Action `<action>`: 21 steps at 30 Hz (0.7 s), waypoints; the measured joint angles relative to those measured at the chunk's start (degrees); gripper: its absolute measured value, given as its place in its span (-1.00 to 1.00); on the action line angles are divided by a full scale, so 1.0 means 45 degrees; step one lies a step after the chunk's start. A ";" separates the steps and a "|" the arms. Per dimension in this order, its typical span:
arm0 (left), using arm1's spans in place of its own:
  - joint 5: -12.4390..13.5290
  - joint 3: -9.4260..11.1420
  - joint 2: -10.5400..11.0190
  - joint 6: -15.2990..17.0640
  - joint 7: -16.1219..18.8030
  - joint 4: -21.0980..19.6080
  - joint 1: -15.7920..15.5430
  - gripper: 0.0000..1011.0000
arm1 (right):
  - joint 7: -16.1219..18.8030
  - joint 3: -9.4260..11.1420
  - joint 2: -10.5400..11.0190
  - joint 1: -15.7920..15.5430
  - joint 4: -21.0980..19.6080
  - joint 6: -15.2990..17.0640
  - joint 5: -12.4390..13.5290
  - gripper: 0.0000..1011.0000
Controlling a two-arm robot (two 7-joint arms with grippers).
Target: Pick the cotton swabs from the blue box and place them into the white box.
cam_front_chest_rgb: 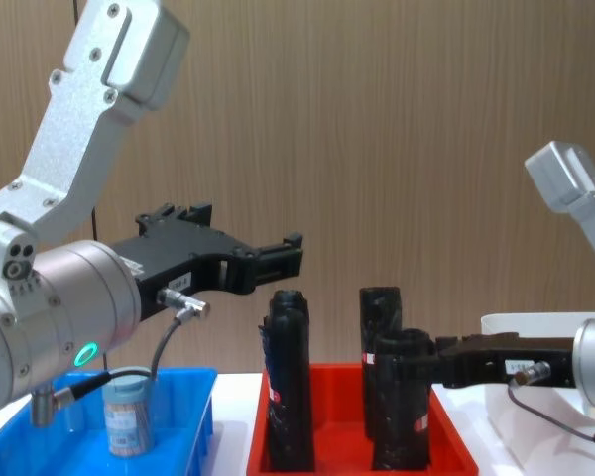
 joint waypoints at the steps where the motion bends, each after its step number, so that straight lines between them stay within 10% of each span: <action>1: 0.0001 0.0000 0.0000 0.0000 0.0000 0.0000 0.0000 0.99 | 0.0018 -0.0019 -0.0013 0.0025 0.0001 0.0000 -0.0004 0.98; 21: 0.0001 0.0000 0.0000 0.0000 0.0000 0.0000 0.0000 0.99 | 0.0220 -0.0226 -0.0223 0.0457 0.0431 0.0066 -0.0198 0.77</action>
